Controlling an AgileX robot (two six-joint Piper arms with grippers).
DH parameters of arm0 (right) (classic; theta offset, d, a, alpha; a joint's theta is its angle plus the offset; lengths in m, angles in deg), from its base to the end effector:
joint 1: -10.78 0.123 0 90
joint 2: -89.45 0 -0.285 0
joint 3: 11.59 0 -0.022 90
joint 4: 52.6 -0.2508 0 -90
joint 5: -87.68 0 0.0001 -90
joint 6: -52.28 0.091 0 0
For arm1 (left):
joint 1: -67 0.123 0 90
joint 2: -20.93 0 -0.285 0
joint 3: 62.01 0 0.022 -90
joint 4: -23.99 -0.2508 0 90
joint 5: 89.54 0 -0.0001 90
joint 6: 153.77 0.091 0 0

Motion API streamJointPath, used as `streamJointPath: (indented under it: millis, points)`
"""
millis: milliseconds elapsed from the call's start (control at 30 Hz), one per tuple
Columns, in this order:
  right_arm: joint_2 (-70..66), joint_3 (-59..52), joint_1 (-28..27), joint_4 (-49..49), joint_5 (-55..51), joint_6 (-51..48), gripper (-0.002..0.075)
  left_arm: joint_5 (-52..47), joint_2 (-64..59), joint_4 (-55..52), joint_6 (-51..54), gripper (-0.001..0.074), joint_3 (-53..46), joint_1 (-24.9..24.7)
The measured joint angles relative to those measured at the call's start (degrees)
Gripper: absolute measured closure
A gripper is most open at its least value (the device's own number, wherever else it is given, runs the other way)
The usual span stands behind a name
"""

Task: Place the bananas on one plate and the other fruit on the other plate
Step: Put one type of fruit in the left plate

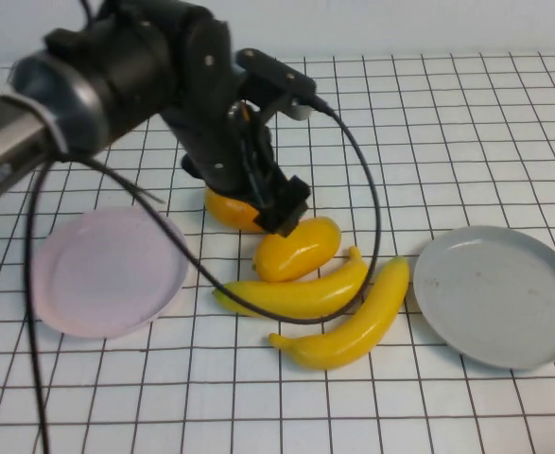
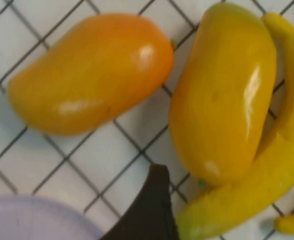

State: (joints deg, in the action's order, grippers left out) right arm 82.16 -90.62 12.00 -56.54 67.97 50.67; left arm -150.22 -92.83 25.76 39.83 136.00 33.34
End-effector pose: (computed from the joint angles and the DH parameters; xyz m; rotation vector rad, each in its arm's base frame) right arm 0.0535 0.0033 0.1721 -0.0020 1.8502 0.0618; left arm 0.3340 -0.2253 0.2972 1.0856 2.5139 -0.1401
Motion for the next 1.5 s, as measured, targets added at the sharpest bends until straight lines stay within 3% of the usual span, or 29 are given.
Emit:
streamJointPath:
  millis: [267,500,800,933,1300,1500]
  points:
    - [0.00,0.00,0.00,0.00,0.00,0.00,0.0742,-1.44,-15.89,-1.78,3.07,0.0069,14.63,-2.69]
    - [0.00,0.00,0.00,0.00,0.00,0.00,0.0742,-3.27,-21.77,-2.38,3.21,0.0069,17.06,-3.79]
    - [0.00,0.00,0.00,0.00,0.00,0.00,0.0742,-3.36,-22.64,-2.85,3.34,0.0085,17.13,-3.79]
    - [0.00,0.00,0.00,0.00,0.00,0.00,0.0742,-3.59,-22.64,-4.78,3.13,0.0213,17.16,-3.79]
    - [0.00,0.00,0.00,0.00,0.00,0.00,0.0742,-9.43,-16.84,-9.89,-2.16,0.0213,21.61,-3.79]
    - [0.00,0.00,0.00,0.00,0.00,0.00,0.0742,-9.56,-11.56,-12.38,-6.74,0.0213,18.31,-0.36]
